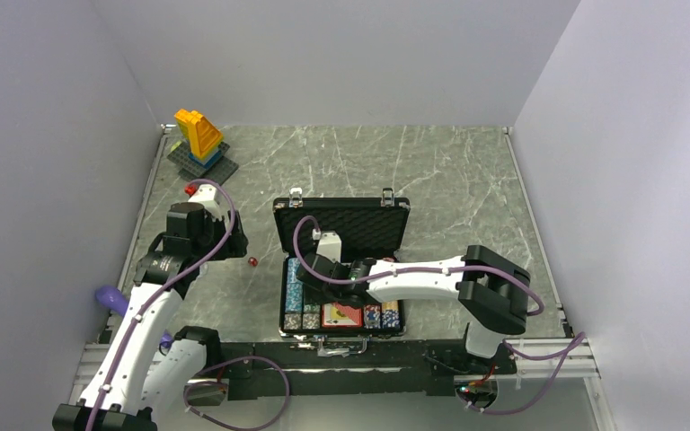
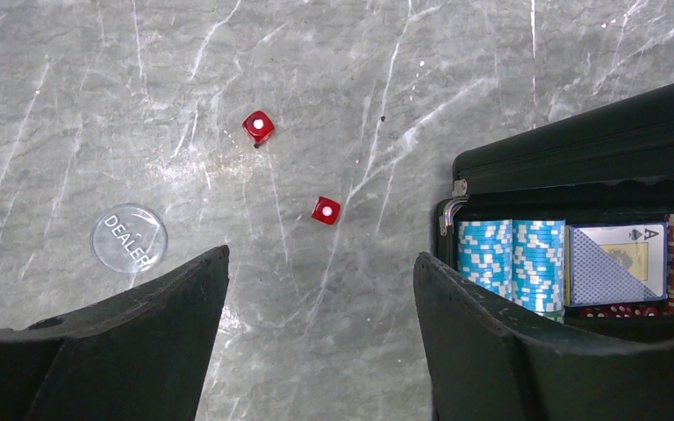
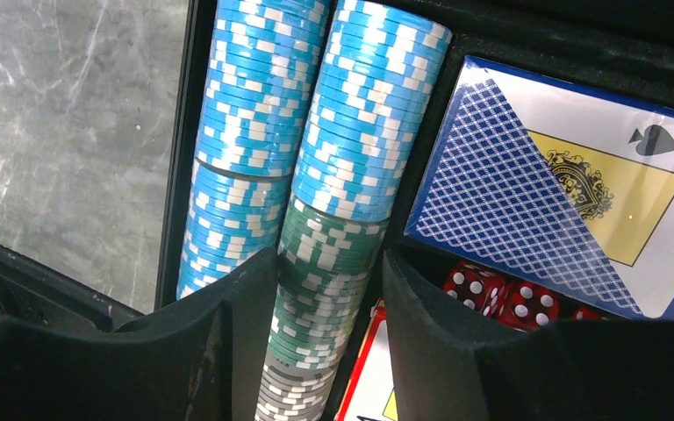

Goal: Pack up texas hold em set

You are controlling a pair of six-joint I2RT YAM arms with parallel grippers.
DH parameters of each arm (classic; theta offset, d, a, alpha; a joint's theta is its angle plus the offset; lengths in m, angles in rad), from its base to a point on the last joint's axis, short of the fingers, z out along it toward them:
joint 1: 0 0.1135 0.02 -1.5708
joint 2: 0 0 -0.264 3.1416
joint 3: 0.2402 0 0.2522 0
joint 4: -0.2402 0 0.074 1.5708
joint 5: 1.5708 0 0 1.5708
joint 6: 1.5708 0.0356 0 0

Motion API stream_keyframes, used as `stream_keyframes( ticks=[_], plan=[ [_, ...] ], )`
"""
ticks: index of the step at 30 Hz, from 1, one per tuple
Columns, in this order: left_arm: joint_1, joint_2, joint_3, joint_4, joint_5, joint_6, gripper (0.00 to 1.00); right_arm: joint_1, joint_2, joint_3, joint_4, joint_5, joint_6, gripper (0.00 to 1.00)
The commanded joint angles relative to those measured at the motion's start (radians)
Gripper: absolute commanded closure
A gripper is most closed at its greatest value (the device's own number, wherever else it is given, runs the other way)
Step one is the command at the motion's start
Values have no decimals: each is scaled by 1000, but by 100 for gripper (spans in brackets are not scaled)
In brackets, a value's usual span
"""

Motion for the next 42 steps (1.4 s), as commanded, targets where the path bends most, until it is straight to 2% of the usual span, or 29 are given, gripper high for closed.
stream_keyframes(
  ticks=[1, 6, 12, 18, 25, 32, 42],
  plan=[
    [5, -13, -5, 33, -12, 14, 19, 0, 3, -8, -115, 56, 0, 50],
    [5, -16, -6, 33, -12, 15, 18, -1, 4, -12, -131, 62, 2, 50],
    [5, -8, -6, 31, -24, 16, 18, -2, -87, -100, 51, 8, -74, 43],
    [5, -10, -9, 31, -24, 16, 18, -2, -158, -135, 116, 14, -89, 40],
    [5, -7, -9, 30, -24, 17, 18, -5, -171, -153, 99, 42, -59, 43],
    [5, -7, -9, 30, -24, 17, 18, -6, -115, -110, 60, 39, -62, 55],
    [5, -11, -10, 28, -24, 15, 18, -13, -37, -32, -100, 72, -21, 62]
  ],
)
